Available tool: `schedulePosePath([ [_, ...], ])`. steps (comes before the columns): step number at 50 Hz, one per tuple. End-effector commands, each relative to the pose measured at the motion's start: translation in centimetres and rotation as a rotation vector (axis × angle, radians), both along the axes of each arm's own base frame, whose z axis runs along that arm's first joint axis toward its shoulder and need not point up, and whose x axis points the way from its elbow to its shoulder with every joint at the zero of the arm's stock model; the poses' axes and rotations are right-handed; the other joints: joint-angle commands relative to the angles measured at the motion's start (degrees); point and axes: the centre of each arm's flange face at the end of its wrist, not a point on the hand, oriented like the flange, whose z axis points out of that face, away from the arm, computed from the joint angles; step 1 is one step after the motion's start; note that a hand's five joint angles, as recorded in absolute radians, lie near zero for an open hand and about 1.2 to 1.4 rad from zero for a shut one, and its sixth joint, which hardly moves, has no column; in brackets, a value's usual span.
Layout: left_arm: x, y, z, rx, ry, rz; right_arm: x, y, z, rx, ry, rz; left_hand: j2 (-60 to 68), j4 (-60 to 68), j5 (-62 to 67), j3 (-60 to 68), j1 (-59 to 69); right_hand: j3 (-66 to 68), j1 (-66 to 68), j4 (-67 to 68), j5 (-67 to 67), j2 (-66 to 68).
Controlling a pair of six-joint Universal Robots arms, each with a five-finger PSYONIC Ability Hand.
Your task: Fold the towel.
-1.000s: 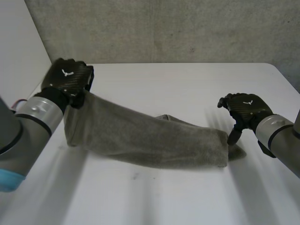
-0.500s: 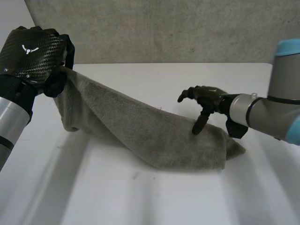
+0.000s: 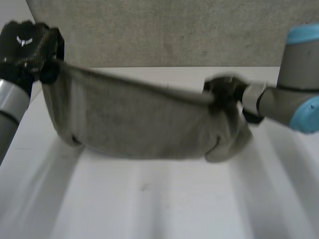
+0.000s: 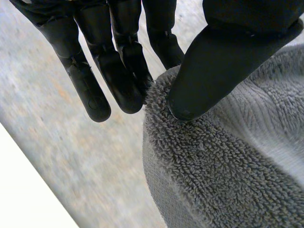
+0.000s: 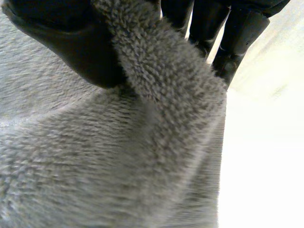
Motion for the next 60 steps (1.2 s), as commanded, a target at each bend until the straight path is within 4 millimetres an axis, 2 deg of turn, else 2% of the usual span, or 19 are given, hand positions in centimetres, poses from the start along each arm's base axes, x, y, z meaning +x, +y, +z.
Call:
schedulePosePath([
  [1,-1.5,-5.5,4.6,-0.241,0.077,-0.016,0.5,-2.8,11.4,-0.579,-0.153,-0.145,10.3,10.2,11.1,10.3,11.5,3.5,3.3,3.2,3.1,3.6],
  [3,-1.6,-6.9,8.4,-0.362,0.181,-0.025,1.1,-1.5,15.7,-0.765,-0.229,-0.168,10.3,10.2,11.1,10.3,11.5,3.5,3.3,3.2,3.1,3.6],
  [6,-1.3,-7.3,10.3,-0.416,0.251,-0.023,1.3,-0.3,17.8,-0.860,-0.258,-0.184,10.3,10.2,11.1,10.3,11.5,3.5,3.3,3.2,3.1,3.6],
  [8,-0.5,-7.5,12.9,-0.465,0.409,-0.026,1.5,0.3,17.8,-0.876,-0.249,-0.183,10.3,10.2,11.1,10.3,11.5,3.5,3.3,3.2,3.1,3.6],
  [12,0.2,-7.8,13.0,-0.441,0.510,-0.030,2.4,1.8,17.2,-0.890,-0.215,-0.156,10.3,10.2,11.1,10.3,11.5,3.5,3.3,3.2,3.1,3.6],
  [14,0.2,-7.9,12.1,-0.406,0.524,-0.034,2.8,2.2,14.4,-0.837,-0.123,-0.140,10.3,10.2,11.1,10.3,11.5,3.5,3.3,3.2,3.1,3.6],
  [17,0.1,-8.0,8.6,-0.295,0.497,-0.022,2.9,2.4,12.4,-0.793,-0.061,-0.129,10.3,10.2,11.1,10.3,11.5,3.5,3.3,3.2,3.1,3.6],
  [19,-0.3,-7.6,4.0,-0.163,0.443,-0.030,2.6,2.8,8.3,-0.691,0.050,-0.107,10.3,10.2,11.1,10.3,11.5,3.5,3.3,3.2,3.1,3.6],
  [22,-0.5,-7.2,1.6,-0.091,0.409,-0.044,2.2,3.3,4.3,-0.578,0.126,-0.097,10.3,10.2,11.1,10.3,11.5,3.5,3.3,3.2,3.1,3.6],
  [23,-0.7,-6.7,-0.9,-0.016,0.382,-0.057,2.2,3.3,4.3,-0.577,0.126,-0.097,10.3,10.2,11.1,10.3,11.5,3.5,3.3,3.2,3.1,3.6],
  [25,-0.7,-5.2,-6.2,0.144,0.337,-0.074,1.8,4.0,-0.2,-0.458,0.186,-0.074,10.3,10.2,11.1,10.3,11.5,3.5,3.3,3.2,3.1,3.6],
  [26,-0.7,-5.2,-6.2,0.145,0.337,-0.074,1.8,4.0,-0.3,-0.457,0.186,-0.074,10.3,10.2,11.1,10.3,11.5,3.5,3.3,3.2,3.1,3.6],
  [28,-0.4,-3.7,-10.0,0.261,0.311,-0.067,1.4,5.0,-4.8,-0.338,0.248,-0.042,10.3,10.2,11.1,10.3,11.5,3.5,3.3,3.2,3.1,3.6],
  [35,0.6,-1.7,-14.2,0.401,0.259,-0.024,0.4,7.1,-10.1,-0.185,0.317,-0.010,10.3,10.2,11.1,10.3,11.5,-3.5,-3.7,-3.8,-3.9,-3.4],
  [40,1.4,-1.7,-13.5,0.369,0.222,0.004,-0.5,7.7,-10.3,-0.144,0.310,-0.032,10.3,10.2,11.1,10.3,11.5,-15.6,-15.8,-15.9,-16.0,-15.5],
  [42,1.7,-1.6,-13.1,0.357,0.223,0.011,-0.8,8.3,-9.5,-0.120,0.265,-0.053,10.3,10.2,11.1,10.3,11.5,-40.7,-40.9,-41.0,-41.2,-40.6],
  [44,1.8,-1.5,-12.7,0.346,0.225,0.012,-1.1,8.8,-9.1,-0.102,0.237,-0.067,10.3,10.2,11.1,10.3,11.5,-44.3,-44.6,-44.6,-44.8,-44.2],
  [53,1.8,-0.2,-8.5,0.221,0.261,-0.013,-3.4,9.0,-7.2,-0.050,0.077,-0.188,10.3,10.2,11.1,10.3,11.5,-47.7,-47.9,-48.0,-48.2,-47.6],
  [60,1.6,0.6,-5.9,0.154,0.272,-0.033,-4.6,8.5,-8.1,0.013,0.035,-0.218,10.3,10.2,11.1,10.3,11.5,-47.9,-48.1,-48.2,-48.3,-47.8],
])
